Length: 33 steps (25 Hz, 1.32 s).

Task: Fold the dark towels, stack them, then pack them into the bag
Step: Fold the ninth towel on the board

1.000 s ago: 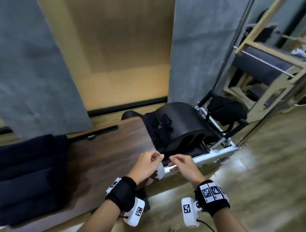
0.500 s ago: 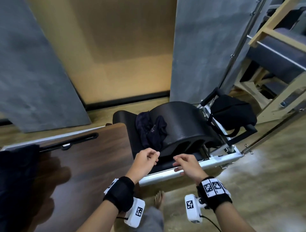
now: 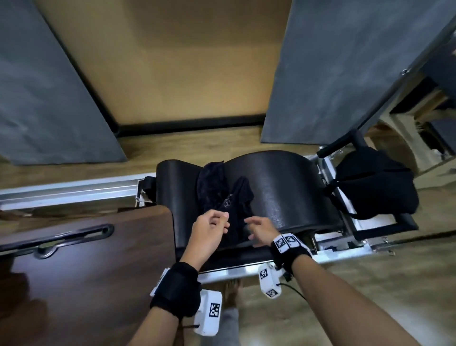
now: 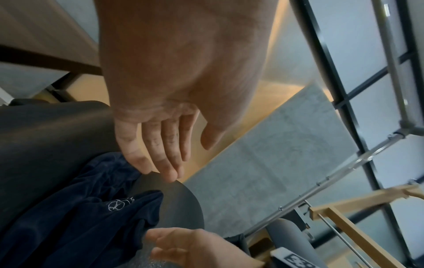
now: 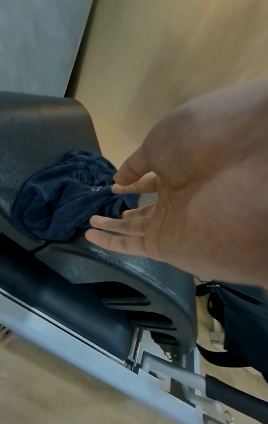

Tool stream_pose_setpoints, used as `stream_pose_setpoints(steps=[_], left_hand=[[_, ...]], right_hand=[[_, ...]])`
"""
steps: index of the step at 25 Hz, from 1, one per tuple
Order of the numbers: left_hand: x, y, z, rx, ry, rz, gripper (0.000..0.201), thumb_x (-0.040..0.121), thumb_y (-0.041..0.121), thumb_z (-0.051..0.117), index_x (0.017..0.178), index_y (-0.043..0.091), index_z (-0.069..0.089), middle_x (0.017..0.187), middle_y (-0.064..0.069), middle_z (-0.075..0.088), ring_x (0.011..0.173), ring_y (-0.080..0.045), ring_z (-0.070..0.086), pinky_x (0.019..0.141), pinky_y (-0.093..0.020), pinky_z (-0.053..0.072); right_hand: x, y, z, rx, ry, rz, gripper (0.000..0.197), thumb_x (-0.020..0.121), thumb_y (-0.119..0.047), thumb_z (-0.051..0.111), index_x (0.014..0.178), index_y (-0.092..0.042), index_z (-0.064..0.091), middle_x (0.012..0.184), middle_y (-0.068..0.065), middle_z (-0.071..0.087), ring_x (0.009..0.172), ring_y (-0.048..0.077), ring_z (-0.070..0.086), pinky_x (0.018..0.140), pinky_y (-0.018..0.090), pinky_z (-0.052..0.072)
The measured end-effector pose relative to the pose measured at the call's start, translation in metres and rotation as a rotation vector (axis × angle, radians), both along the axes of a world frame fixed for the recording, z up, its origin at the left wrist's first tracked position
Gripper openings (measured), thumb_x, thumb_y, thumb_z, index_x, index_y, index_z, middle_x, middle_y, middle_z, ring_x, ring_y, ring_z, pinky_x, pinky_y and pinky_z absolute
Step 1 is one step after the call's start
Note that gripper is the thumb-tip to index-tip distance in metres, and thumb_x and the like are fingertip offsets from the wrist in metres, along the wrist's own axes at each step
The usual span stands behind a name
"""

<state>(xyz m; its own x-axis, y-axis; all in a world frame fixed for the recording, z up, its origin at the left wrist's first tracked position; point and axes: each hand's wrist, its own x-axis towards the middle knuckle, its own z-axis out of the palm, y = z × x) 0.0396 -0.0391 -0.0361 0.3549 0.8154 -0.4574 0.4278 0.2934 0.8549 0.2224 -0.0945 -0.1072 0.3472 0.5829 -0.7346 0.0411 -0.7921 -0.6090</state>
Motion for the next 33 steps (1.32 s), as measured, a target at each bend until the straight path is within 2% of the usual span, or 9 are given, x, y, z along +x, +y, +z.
stream_pose_setpoints(steps=[3,6,11,14,16,21,24,29,33], left_hand=[[0.014,0.02,-0.018,-0.033,0.008,0.062,0.018,0.105,0.033,0.064,0.099,0.019,0.073,0.089,0.001,0.079,0.075,-0.005,0.072,0.068,-0.015,0.048],[0.022,0.034,-0.033,-0.045,0.008,0.086,0.016,0.104,0.032,0.064,0.098,0.021,0.073,0.087,0.0,0.079,0.074,-0.006,0.072,0.069,-0.016,0.049],[0.026,0.038,-0.042,-0.056,0.039,0.068,0.014,0.104,0.03,0.065,0.099,0.02,0.073,0.088,0.001,0.078,0.076,-0.007,0.073,0.076,-0.018,0.052],[0.034,0.032,-0.031,-0.042,0.05,0.022,0.012,0.103,0.024,0.066,0.101,0.016,0.074,0.095,-0.006,0.076,0.088,-0.02,0.074,0.084,-0.028,0.057],[0.039,0.028,-0.02,0.024,0.044,-0.068,0.015,0.103,0.023,0.067,0.115,0.016,0.072,0.109,-0.002,0.073,0.101,-0.017,0.07,0.089,-0.02,0.053],[0.055,0.006,0.041,0.248,-0.142,-0.202,0.057,0.099,0.007,0.069,0.15,0.025,0.051,0.142,0.017,0.056,0.126,0.012,0.053,0.098,-0.009,0.044],[0.066,-0.012,0.081,0.163,-0.307,-0.215,0.07,0.097,-0.005,0.057,0.157,0.029,0.042,0.144,0.01,0.058,0.116,-0.006,0.065,0.101,-0.027,0.053],[0.051,-0.067,0.141,0.092,-0.399,-0.239,0.073,0.09,0.008,0.042,0.151,0.05,0.043,0.137,0.006,0.056,0.095,-0.014,0.067,0.061,-0.034,0.06],[0.021,-0.121,0.167,0.287,-0.309,-0.444,0.059,0.102,0.006,0.052,0.147,0.043,0.051,0.146,0.011,0.053,0.103,-0.02,0.073,0.057,-0.035,0.062]], right_hand=[[0.008,0.036,-0.028,-0.054,-0.054,0.052,0.033,0.099,-0.009,0.058,0.13,-0.014,0.069,0.133,0.004,0.055,0.117,0.026,0.06,0.089,0.056,0.06],[0.016,0.057,-0.059,-0.084,-0.142,0.129,0.035,0.099,-0.01,0.064,0.133,-0.006,0.066,0.156,0.009,0.039,0.136,0.029,0.051,0.111,0.045,0.047],[0.043,0.064,-0.06,0.005,-0.163,-0.007,0.039,0.093,-0.006,0.072,0.131,-0.008,0.069,0.131,0.014,0.068,0.121,0.026,0.063,0.105,0.028,0.046],[0.06,0.061,-0.016,0.272,-0.015,-0.19,0.016,0.091,0.002,0.072,0.104,-0.005,0.08,0.1,0.012,0.077,0.102,0.026,0.068,0.083,0.026,0.056],[0.068,0.054,0.027,0.432,0.092,-0.213,0.016,0.09,0.006,0.072,0.095,-0.006,0.081,0.089,0.008,0.078,0.093,0.022,0.071,0.072,0.022,0.057],[0.072,0.015,0.147,0.673,0.241,-0.017,0.029,0.081,0.005,0.065,0.106,-0.005,0.075,0.085,0.006,0.068,0.078,0.013,0.067,0.067,0.02,0.054],[0.06,-0.013,0.202,0.767,0.206,0.107,0.031,0.078,0.001,0.055,0.102,-0.004,0.073,0.091,0.005,0.072,0.087,0.013,0.068,0.073,0.021,0.054],[0.028,-0.083,0.267,0.948,0.144,0.136,0.027,0.089,0.007,0.048,0.103,-0.005,0.069,0.096,0.003,0.07,0.084,0.011,0.064,0.066,0.02,0.049],[0.002,-0.143,0.303,1.029,0.143,0.2,0.02,0.092,0.002,0.051,0.1,-0.007,0.066,0.089,0.001,0.067,0.065,0.008,0.056,0.045,0.02,0.034]])
